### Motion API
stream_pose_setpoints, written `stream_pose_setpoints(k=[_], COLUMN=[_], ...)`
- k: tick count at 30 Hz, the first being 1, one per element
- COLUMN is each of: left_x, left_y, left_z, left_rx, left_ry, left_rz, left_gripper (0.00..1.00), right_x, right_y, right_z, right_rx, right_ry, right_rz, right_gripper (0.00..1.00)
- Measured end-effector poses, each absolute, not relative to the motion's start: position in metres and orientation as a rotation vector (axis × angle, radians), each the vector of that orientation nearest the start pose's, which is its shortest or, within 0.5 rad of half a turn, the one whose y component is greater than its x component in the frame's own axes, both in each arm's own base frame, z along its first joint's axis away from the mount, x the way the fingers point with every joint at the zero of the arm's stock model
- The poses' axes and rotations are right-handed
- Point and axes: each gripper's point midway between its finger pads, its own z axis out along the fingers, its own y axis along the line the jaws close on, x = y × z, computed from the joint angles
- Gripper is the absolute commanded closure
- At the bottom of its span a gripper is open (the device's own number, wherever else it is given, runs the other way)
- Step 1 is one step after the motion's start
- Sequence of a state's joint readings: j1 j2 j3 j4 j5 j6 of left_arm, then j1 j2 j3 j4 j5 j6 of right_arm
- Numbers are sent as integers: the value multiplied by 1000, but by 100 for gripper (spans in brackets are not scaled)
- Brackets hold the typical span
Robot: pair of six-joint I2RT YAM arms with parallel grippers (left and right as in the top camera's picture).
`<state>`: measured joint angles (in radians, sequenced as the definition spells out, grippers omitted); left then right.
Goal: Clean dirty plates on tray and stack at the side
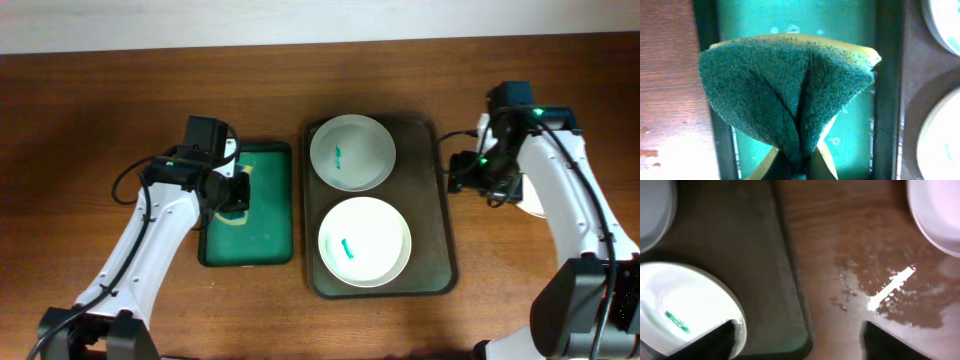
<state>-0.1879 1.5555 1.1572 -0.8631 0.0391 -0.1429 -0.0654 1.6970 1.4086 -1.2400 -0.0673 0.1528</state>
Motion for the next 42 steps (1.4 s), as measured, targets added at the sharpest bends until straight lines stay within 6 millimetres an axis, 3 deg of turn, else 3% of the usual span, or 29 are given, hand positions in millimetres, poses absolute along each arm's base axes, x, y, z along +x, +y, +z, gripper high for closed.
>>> stream_pose_setpoints(k=[2, 6, 8, 10, 13, 16, 18, 19, 20, 21, 23, 27, 30, 35, 38, 41, 42], left_x=[329, 309, 298, 289, 284, 281, 280, 281, 281, 281, 281, 286, 291, 300, 304, 306, 306], left_y=[-93, -152, -179, -196, -206, -210, -211, -211, -211, -211, -210, -203, -196, -184, -178, -176, -175], left_z=[104, 107, 108, 109, 109, 108, 108, 106, 102, 99, 92, 91, 91, 92, 92, 93, 93], left_rx=[158, 343, 374, 347, 284, 255, 241, 237, 234, 233, 230, 214, 198, 175, 164, 161, 160], left_ry=[2835, 2827, 2826, 2838, 2847, 2850, 2855, 2861, 2870, 2880, 2898, 2882, 2866, 2824, 2805, 2798, 2797], left_rz=[-190, -331, -386, -410, -410, -402, -404, -397, -391, -384, -370, -298, -240, -133, -78, -59, -55], left_gripper=[100, 100, 100, 100, 100, 100, 100, 100, 100, 100, 100, 100, 100, 100, 100, 100, 100], right_x=[307, 289, 279, 273, 268, 272, 277, 279, 283, 288, 295, 337, 376, 418, 433, 442, 444], right_y=[-17, -10, -3, 9, 33, 60, 73, 80, 85, 88, 96, 106, 112, 109, 106, 105, 105], right_z=[117, 103, 88, 70, 50, 42, 39, 36, 32, 28, 21, 33, 56, 77, 67, 46, 34], right_rx=[381, 389, 390, 353, 211, 17, -76, -119, -145, -170, -219, -170, -126, -24, 1, 16, 11], right_ry=[3111, 3176, 3208, 3223, 3224, 3184, 3149, 3129, 3098, 3062, 3005, 2835, 2683, 2515, 2487, 2493, 2502], right_rz=[106, 168, 206, 255, 331, 394, 409, 417, 422, 423, 428, 449, 462, 429, 398, 381, 368], right_gripper=[8, 36, 40, 48, 48, 49, 60, 60, 57, 47, 45, 45, 45, 45, 46, 63, 64])
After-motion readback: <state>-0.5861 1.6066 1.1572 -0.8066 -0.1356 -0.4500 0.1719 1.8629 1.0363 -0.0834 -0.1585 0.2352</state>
